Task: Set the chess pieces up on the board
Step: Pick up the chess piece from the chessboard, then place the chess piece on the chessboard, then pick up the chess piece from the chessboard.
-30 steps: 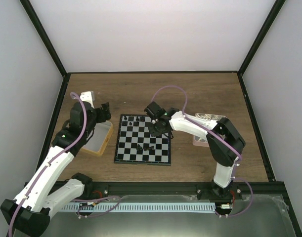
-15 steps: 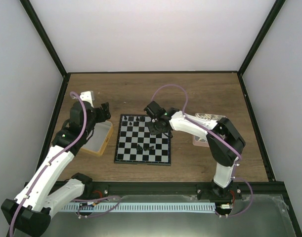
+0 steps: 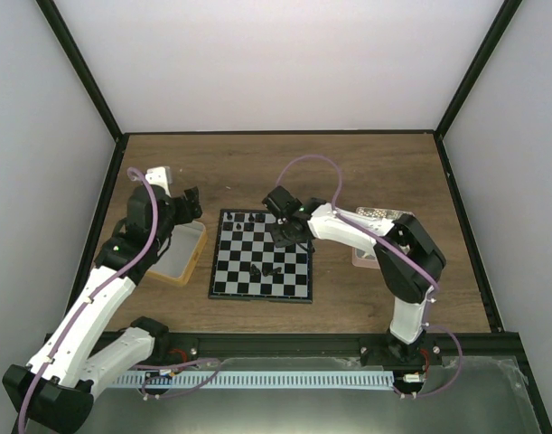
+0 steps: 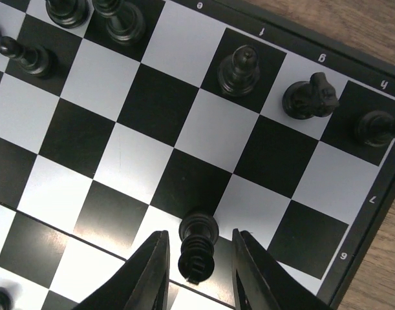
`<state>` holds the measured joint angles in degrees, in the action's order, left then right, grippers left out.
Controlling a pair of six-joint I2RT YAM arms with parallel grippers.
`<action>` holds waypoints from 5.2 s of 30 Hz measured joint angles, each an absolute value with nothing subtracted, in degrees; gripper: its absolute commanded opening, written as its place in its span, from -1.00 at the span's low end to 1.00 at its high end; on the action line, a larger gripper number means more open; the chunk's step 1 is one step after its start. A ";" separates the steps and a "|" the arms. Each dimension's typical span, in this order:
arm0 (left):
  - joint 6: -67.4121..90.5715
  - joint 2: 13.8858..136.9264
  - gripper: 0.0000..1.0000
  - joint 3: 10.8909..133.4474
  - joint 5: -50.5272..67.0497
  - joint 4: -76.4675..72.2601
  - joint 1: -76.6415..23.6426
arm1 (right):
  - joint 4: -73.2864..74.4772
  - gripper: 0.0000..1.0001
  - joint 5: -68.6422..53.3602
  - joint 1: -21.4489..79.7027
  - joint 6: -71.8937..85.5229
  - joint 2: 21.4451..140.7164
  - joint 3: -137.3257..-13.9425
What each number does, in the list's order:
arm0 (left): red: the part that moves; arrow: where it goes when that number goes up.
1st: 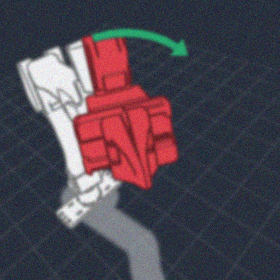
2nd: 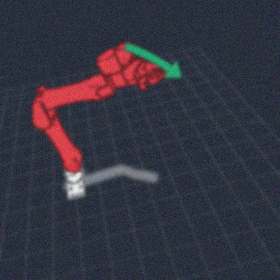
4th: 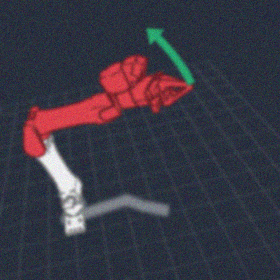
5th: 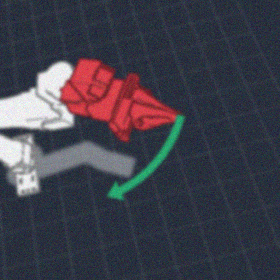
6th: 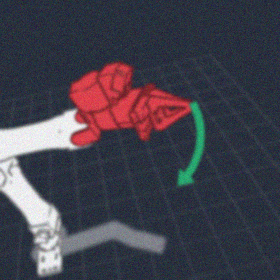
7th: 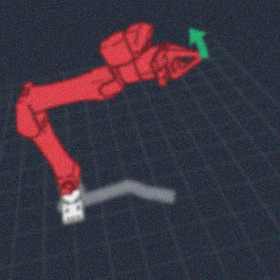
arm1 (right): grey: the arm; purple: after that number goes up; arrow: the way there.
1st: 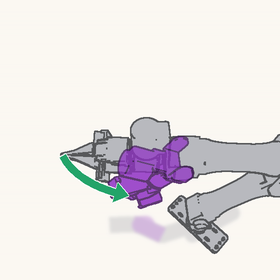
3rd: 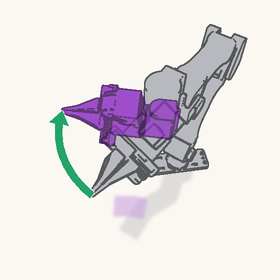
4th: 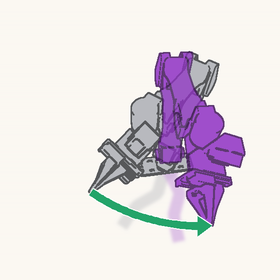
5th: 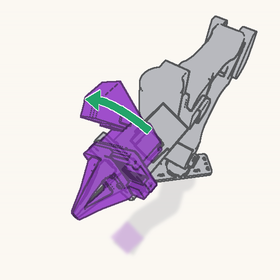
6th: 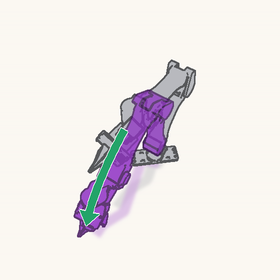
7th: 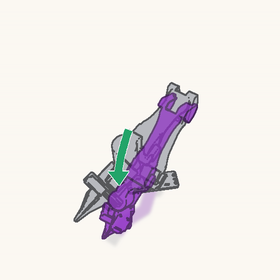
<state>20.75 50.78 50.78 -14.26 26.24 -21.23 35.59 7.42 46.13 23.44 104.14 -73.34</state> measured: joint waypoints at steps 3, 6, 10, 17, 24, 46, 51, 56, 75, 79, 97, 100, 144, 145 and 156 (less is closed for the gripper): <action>20.75 50.78 0.76 50.78 -14.22 26.24 -21.15 | 35.55 -0.60 7.25 46.13 23.46 104.81 -73.34; 20.75 50.78 0.76 50.78 -14.22 26.24 -21.06 | 35.46 -0.70 7.14 46.13 23.49 105.30 -73.34; 20.75 50.78 0.76 50.78 -14.15 26.24 -20.93 | 34.98 -0.75 7.11 46.13 23.64 105.36 -73.34; 20.73 50.78 0.76 50.78 -13.85 26.24 -20.62 | 33.82 -0.74 7.07 46.13 23.11 106.30 -76.53; 20.75 50.81 0.76 50.78 -13.78 26.22 -20.49 | 32.25 -0.75 8.08 46.13 22.96 111.24 -83.11; 20.75 50.78 0.76 50.76 -12.73 25.85 -20.23 | 34.65 -0.72 14.06 45.91 22.96 118.65 -90.39; 20.75 50.78 0.76 50.76 -12.60 25.85 -20.23 | 34.30 -0.51 14.13 45.89 23.03 119.17 -90.85; 20.75 50.81 0.76 50.76 -12.49 25.85 -20.23 | 34.20 -0.41 14.15 45.89 23.53 119.42 -91.07; 20.36 52.45 0.75 50.09 -5.32 24.05 -20.12 | 31.51 -0.17 13.13 45.89 27.44 100.71 -82.35; 19.35 54.22 0.61 49.58 -0.60 22.70 -20.12 | 28.62 -0.16 13.76 45.89 29.47 93.58 -72.71; 29.63 69.25 -0.05 48.93 6.15 26.85 -39.16 | 19.27 -0.14 12.27 44.80 39.92 76.12 -45.56; 31.55 72.05 -0.11 48.93 4.56 28.49 -42.83 | 18.39 -0.14 11.38 44.80 39.90 76.20 -44.88; 34.13 88.16 -0.61 52.40 -4.86 33.80 -47.57 | 14.46 -0.13 8.58 44.75 38.39 74.43 -40.95; 34.11 88.27 -0.61 52.40 -4.86 33.80 -47.57 | 14.41 -0.13 8.58 44.75 38.39 74.43 -40.86; 33.63 89.06 -0.59 52.40 -3.44 33.76 -47.57 | 14.06 -0.14 8.58 44.75 38.39 74.37 -40.45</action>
<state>33.63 89.06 52.40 -3.44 33.76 -47.57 14.06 8.58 44.75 38.39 74.37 -40.45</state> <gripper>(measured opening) 0.213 0.432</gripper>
